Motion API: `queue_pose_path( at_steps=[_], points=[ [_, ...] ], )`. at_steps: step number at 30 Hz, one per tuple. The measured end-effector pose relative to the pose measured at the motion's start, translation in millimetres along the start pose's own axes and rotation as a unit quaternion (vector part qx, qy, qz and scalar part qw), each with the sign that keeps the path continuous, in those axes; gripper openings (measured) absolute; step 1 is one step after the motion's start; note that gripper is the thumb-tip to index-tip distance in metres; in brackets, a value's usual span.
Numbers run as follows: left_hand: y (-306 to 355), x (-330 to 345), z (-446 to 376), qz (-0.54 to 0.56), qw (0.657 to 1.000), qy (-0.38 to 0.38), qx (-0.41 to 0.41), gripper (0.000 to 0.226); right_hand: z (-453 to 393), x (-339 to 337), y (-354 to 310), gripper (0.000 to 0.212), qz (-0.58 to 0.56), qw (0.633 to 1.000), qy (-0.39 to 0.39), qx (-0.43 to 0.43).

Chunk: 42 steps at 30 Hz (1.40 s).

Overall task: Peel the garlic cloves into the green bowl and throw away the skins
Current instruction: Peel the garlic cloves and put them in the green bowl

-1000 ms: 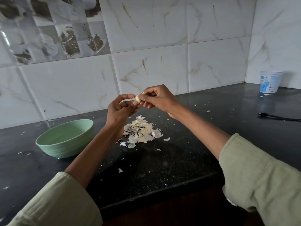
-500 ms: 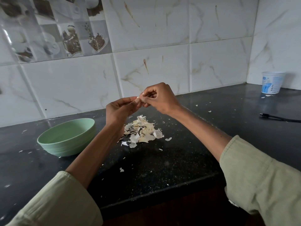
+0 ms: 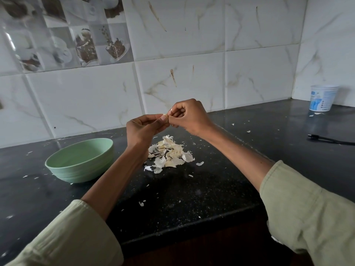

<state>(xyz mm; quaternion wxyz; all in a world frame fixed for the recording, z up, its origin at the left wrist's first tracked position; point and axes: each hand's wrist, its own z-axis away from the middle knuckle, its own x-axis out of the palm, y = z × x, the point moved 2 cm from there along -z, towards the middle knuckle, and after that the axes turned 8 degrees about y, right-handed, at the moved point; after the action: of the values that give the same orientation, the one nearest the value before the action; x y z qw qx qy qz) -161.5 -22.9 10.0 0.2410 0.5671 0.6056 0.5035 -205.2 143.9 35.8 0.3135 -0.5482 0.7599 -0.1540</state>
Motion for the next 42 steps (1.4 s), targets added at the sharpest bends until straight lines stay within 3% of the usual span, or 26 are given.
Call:
queue_pose_path(
  at_steps=[11, 15, 19, 22, 24, 26, 29, 35, 39, 42],
  points=[
    [-3.2, 5.0, -4.1, -0.043, 0.999, 0.0, -0.007, 0.022, 0.1, 6.9, 4.9, 0.029, 0.068, 0.998, 0.005, 0.012],
    [-1.0, 6.7, -3.5, -0.058, 0.998, -0.004, -0.035, 0.027, -2.6, -2.4, 0.5, 0.013, 0.061, 0.998, -0.03, 0.018],
    [1.3, 6.1, -3.9, -0.149, 0.989, -0.008, 0.003, 0.025, -0.4, -3.3, 6.6, 0.023, 0.086, 0.987, -0.13, 0.034],
    [6.6, 6.0, 3.1, -0.247, 0.966, -0.038, 0.07, 0.028, 4.5, 0.7, 8.6, 0.031, 0.176, 0.962, -0.209, 0.011],
    [17.8, 5.5, 8.6, -0.316, 0.938, -0.044, 0.139, 0.025, 5.4, -1.0, 8.9, 0.025, 0.217, 0.947, -0.237, -0.005],
    [32.7, 3.2, 10.5, -0.369, 0.906, -0.038, 0.205, 0.028, 5.2, -4.0, 11.3, 0.022, 0.218, 0.942, -0.256, -0.007],
    [50.7, -12.0, 3.1, -0.408, 0.881, 0.011, 0.241, 0.034, 5.3, -5.6, 17.1, 0.027, 0.181, 0.947, -0.264, 0.016],
    [74.4, -54.7, -3.9, -0.568, 0.786, 0.168, 0.176, 0.028, 5.4, -4.9, 16.8, 0.023, 0.112, 0.968, -0.224, 0.029],
    [75.6, -65.2, -4.8, -0.605, 0.764, 0.2, 0.101, 0.027, 13.3, 12.7, 15.0, 0.028, 0.08, 0.971, -0.223, 0.031],
    [72.1, -64.7, -5.0, -0.619, 0.755, 0.197, 0.084, 0.026, 12.6, 24.1, 9.2, 0.016, 0.11, 0.965, -0.239, -0.015]
  ],
)
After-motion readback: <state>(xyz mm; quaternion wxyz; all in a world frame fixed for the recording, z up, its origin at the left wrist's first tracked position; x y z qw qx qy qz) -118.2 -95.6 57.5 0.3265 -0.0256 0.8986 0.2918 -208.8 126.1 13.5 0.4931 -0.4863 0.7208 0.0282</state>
